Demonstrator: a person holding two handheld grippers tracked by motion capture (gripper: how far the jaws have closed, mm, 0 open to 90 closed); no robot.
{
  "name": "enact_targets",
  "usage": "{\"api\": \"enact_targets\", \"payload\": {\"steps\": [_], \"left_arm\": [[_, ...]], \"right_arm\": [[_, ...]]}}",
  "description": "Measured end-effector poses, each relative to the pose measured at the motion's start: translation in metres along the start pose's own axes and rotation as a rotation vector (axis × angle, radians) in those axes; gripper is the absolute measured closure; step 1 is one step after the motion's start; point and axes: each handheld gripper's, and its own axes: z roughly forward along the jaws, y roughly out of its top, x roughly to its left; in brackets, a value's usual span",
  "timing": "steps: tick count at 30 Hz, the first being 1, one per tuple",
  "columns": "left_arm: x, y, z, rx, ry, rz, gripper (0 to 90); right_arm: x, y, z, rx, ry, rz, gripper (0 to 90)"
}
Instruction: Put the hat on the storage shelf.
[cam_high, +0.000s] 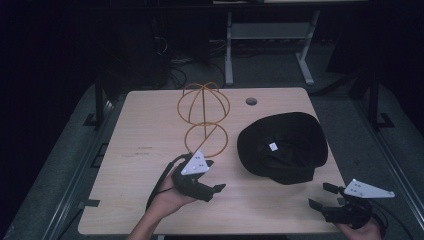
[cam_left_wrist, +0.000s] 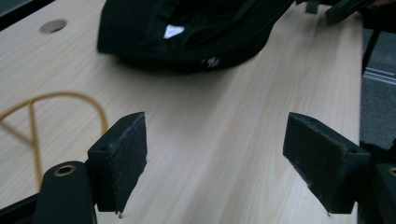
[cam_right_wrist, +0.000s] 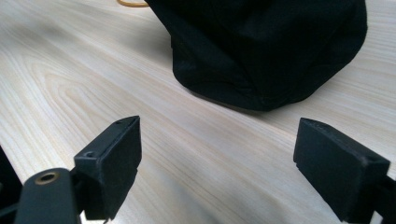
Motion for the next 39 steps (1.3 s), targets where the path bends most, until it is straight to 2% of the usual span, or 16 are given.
{"api": "enact_targets", "payload": {"steps": [9, 19, 26, 28, 32, 34, 35, 36, 38, 39], "left_arm": [[-0.010, 0.029, 0.022, 0.012, -0.061, 0.053, 21.7], [-0.021, 0.057, 0.047, 0.025, -0.098, 0.109, 22.7], [-0.024, 0.075, 0.072, 0.062, -0.127, 0.142, 23.9], [-0.026, 0.076, 0.076, 0.065, -0.131, 0.141, 23.9], [-0.029, 0.078, 0.092, 0.117, -0.126, 0.183, 26.4], [-0.029, 0.077, 0.097, 0.128, -0.127, 0.180, 31.9], [-0.029, 0.077, 0.100, 0.130, -0.125, 0.178, 31.9], [-0.029, 0.076, 0.104, 0.148, -0.121, 0.190, 36.6], [-0.029, 0.075, 0.107, 0.155, -0.119, 0.196, 38.7], [-0.030, 0.075, 0.109, 0.167, -0.106, 0.205, 40.5]], "right_arm": [[0.001, 0.001, 0.001, 0.002, 0.009, -0.003, 14.8], [0.001, 0.001, 0.002, 0.000, 0.014, -0.007, 14.7], [0.001, 0.002, 0.002, 0.002, 0.015, -0.005, 14.8], [0.001, 0.002, 0.002, 0.000, 0.016, -0.007, 14.7], [0.000, 0.002, 0.002, 0.001, 0.014, -0.004, 14.8], [-0.001, 0.002, 0.002, -0.003, 0.013, -0.002, 14.8], [-0.001, 0.002, 0.002, -0.003, 0.013, -0.002, 14.8], [-0.001, 0.002, 0.002, -0.005, 0.012, 0.000, 14.7], [-0.001, 0.002, 0.002, -0.006, 0.011, 0.001, 14.8], [-0.002, 0.002, 0.002, -0.007, 0.011, 0.003, 14.7]]}}
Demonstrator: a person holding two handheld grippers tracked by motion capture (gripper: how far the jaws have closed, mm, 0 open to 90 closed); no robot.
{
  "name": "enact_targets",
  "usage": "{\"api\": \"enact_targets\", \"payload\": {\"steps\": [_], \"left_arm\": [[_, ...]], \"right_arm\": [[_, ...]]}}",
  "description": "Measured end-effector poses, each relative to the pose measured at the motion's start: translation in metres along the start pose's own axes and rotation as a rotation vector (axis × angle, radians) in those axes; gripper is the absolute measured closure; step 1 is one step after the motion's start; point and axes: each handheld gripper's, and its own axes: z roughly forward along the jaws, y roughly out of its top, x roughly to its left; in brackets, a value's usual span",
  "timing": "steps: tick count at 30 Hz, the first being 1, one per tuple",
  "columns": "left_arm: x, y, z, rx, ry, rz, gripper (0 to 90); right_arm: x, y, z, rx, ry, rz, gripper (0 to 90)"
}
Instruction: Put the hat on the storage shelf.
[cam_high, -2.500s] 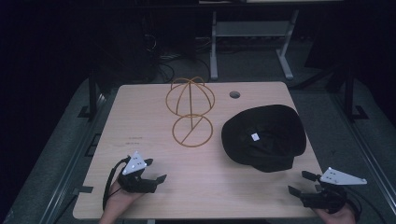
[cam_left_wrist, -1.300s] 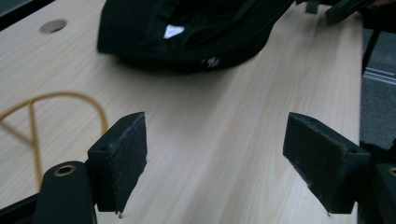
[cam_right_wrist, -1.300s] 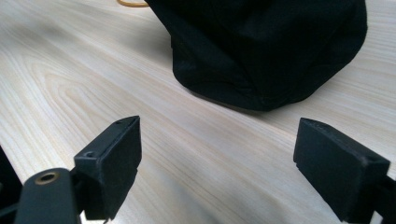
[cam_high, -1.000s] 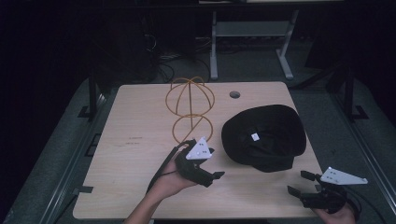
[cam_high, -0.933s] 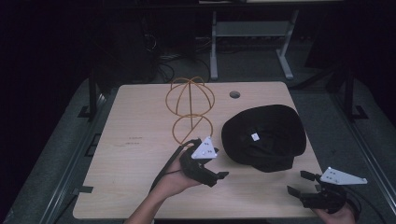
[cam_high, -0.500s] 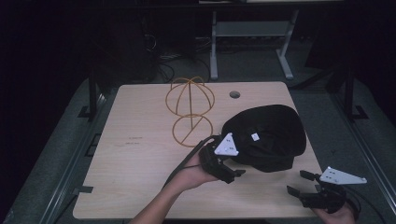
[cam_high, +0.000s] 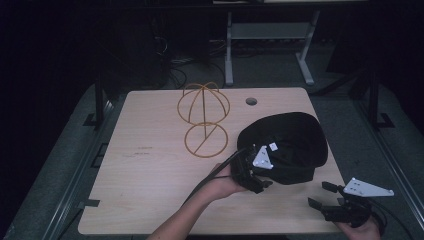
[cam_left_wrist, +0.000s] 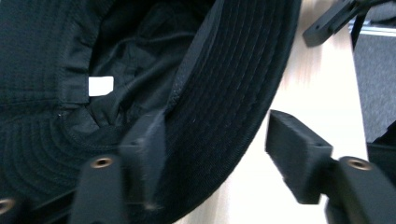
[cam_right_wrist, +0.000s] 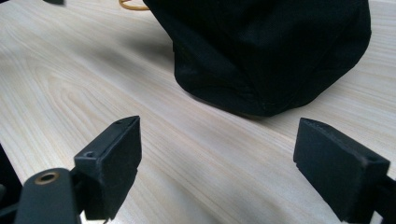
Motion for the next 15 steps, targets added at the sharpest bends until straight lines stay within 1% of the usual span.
{"api": "enact_targets", "payload": {"steps": [1, 2, 3, 5, 6, 7, 8, 9, 10, 11, 12, 13, 15], "left_arm": [[0.000, -0.001, 0.002, 0.009, 0.009, 0.012, 46.2], [0.000, -0.001, 0.002, 0.009, 0.009, 0.012, 48.2], [0.000, -0.002, 0.002, -0.003, 0.022, 0.008, 52.0], [0.001, -0.003, 0.002, -0.010, 0.025, 0.007, 57.8], [0.001, -0.003, 0.002, -0.017, 0.029, 0.002, 57.8], [0.002, -0.004, -0.001, -0.033, 0.034, -0.001, 63.5], [0.002, -0.004, -0.001, -0.033, 0.034, -0.001, 66.7], [0.002, -0.005, -0.002, -0.044, 0.035, -0.004, 70.6], [0.003, -0.005, -0.003, -0.049, 0.038, -0.007, 70.6], [0.003, -0.006, -0.005, -0.055, 0.039, -0.010, 73.0], [0.003, -0.007, -0.006, -0.060, 0.042, -0.011, 77.2], [0.003, -0.007, -0.007, -0.066, 0.043, -0.015, 77.2], [0.005, -0.011, -0.009, -0.090, 0.026, -0.036, 80.9]], "right_arm": [[-0.001, 0.000, 0.001, -0.001, 0.001, -0.002, 14.7], [-0.001, 0.000, 0.001, -0.001, 0.001, -0.002, 14.7], [-0.001, 0.000, 0.002, 0.003, 0.003, 0.002, 14.8], [-0.001, 0.001, 0.003, 0.005, 0.004, 0.001, 14.7], [-0.001, 0.001, 0.003, 0.005, 0.004, 0.001, 14.7], [-0.001, 0.001, 0.005, 0.008, 0.005, 0.000, 14.8], [-0.001, 0.001, 0.005, 0.008, 0.005, 0.000, 14.8], [0.000, 0.002, 0.006, 0.008, 0.002, -0.001, 14.8], [0.000, 0.002, 0.006, 0.008, 0.002, -0.001, 14.8], [0.000, 0.003, 0.007, 0.007, 0.002, -0.003, 14.8], [0.001, 0.004, 0.007, 0.005, -0.002, -0.004, 14.8], [0.001, 0.004, 0.007, 0.005, -0.002, -0.004, 14.8], [0.002, 0.006, 0.009, -0.002, -0.008, -0.007, 14.8]]}}
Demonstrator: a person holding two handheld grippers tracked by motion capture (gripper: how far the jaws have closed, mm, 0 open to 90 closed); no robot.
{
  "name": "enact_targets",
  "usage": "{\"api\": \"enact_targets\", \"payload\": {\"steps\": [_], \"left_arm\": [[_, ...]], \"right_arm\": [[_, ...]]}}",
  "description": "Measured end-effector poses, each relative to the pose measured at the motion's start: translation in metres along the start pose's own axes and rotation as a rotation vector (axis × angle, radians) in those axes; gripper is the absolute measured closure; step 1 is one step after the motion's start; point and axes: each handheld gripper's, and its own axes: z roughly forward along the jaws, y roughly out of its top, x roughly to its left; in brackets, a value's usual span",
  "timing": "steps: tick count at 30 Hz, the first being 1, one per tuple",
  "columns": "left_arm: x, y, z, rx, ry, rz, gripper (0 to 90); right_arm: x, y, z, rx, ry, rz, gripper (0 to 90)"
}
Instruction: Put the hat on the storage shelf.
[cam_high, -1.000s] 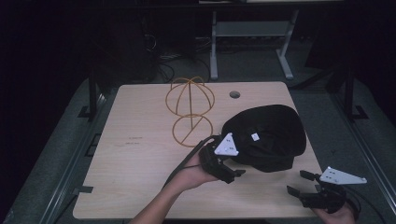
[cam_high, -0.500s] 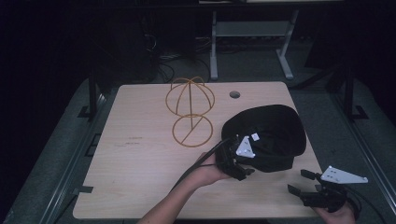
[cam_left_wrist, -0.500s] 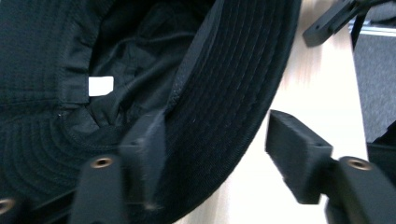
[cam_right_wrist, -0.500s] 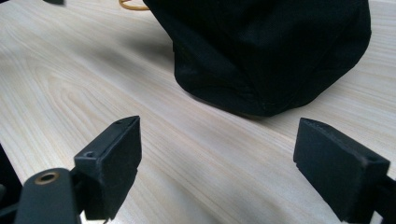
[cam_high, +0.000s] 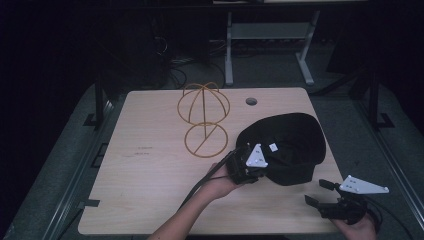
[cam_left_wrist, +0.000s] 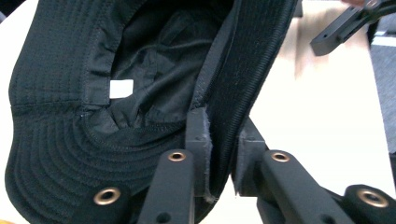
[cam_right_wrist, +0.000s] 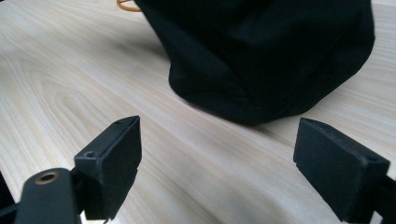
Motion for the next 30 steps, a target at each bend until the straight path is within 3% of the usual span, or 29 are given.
{"api": "enact_targets", "payload": {"steps": [7, 13, 21, 25, 28, 30], "left_arm": [[0.004, -0.009, -0.008, -0.042, -0.054, -0.061, 83.4], [0.004, -0.010, -0.016, -0.072, -0.088, -0.072, 84.6], [0.003, -0.010, -0.024, -0.111, -0.129, -0.083, 84.7], [0.002, -0.010, -0.024, -0.108, -0.135, -0.083, 84.9], [0.002, -0.011, -0.024, -0.103, -0.136, -0.076, 85.0], [0.002, -0.010, -0.024, -0.102, -0.135, -0.077, 85.0]], "right_arm": [[0.003, 0.004, 0.003, -0.019, -0.016, -0.002, 14.9], [0.006, 0.011, 0.010, -0.030, -0.018, -0.021, 15.8], [0.006, 0.016, 0.019, -0.034, -0.018, -0.033, 24.0], [0.002, 0.016, 0.021, -0.071, 0.004, -0.017, 38.7], [0.000, 0.016, 0.024, -0.064, 0.008, -0.021, 49.9], [-0.001, 0.016, 0.027, -0.058, 0.032, -0.030, 64.3]]}}
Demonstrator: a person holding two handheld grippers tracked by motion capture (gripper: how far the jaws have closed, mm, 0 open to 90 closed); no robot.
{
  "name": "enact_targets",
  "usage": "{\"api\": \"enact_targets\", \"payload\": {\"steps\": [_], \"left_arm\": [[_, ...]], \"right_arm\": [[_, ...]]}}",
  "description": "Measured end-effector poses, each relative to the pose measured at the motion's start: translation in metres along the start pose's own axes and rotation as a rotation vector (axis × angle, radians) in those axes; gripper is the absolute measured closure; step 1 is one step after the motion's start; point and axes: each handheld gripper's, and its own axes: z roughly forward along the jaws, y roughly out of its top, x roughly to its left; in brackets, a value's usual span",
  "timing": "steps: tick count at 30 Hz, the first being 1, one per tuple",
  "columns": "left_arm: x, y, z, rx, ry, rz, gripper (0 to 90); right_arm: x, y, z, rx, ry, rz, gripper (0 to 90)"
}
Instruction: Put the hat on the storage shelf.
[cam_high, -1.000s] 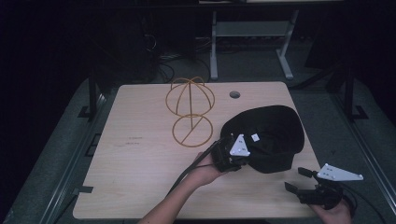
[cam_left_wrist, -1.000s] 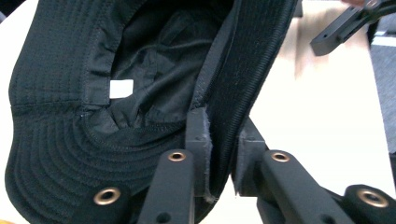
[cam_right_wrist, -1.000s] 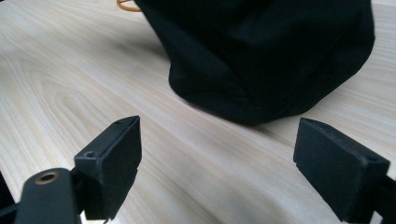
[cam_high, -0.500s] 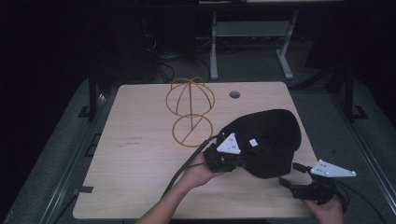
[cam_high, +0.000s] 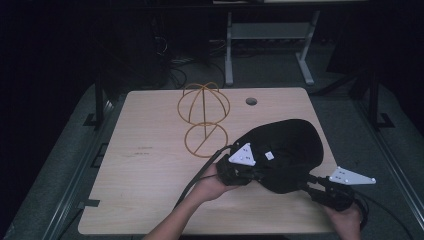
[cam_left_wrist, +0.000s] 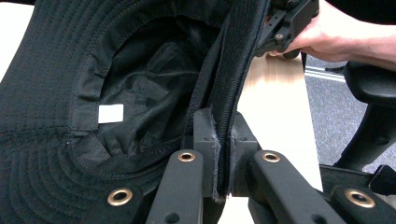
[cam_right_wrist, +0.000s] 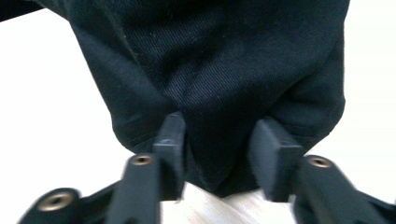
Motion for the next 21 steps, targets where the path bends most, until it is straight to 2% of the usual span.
{"api": "enact_targets", "payload": {"steps": [1, 3, 6, 11, 12, 17, 21], "left_arm": [[0.000, 0.000, 0.000, 0.001, 0.001, 0.001, 85.0], [0.000, 0.000, 0.000, 0.002, 0.002, 0.000, 84.9], [0.000, 0.001, -0.002, 0.004, 0.005, 0.005, 83.9], [-0.003, 0.001, -0.005, 0.014, 0.016, 0.011, 71.9], [-0.004, 0.001, -0.006, 0.017, 0.027, 0.015, 63.8], [-0.009, 0.001, -0.018, 0.015, 0.040, 0.022, 54.4], [-0.012, -0.003, -0.031, 0.014, 0.051, 0.029, 50.8]], "right_arm": [[0.000, 0.000, 0.000, 0.000, 0.000, 0.000, 64.3], [0.001, 0.001, 0.001, -0.003, 0.017, -0.013, 74.4], [0.004, 0.002, 0.000, -0.011, 0.015, -0.039, 81.4], [0.007, 0.003, -0.002, -0.016, 0.020, -0.044, 83.7], [0.008, 0.003, -0.003, -0.017, 0.020, -0.042, 83.8], [0.009, 0.004, -0.005, -0.029, 0.024, -0.032, 84.1], [0.010, 0.006, -0.008, -0.036, 0.028, -0.026, 84.5]]}}
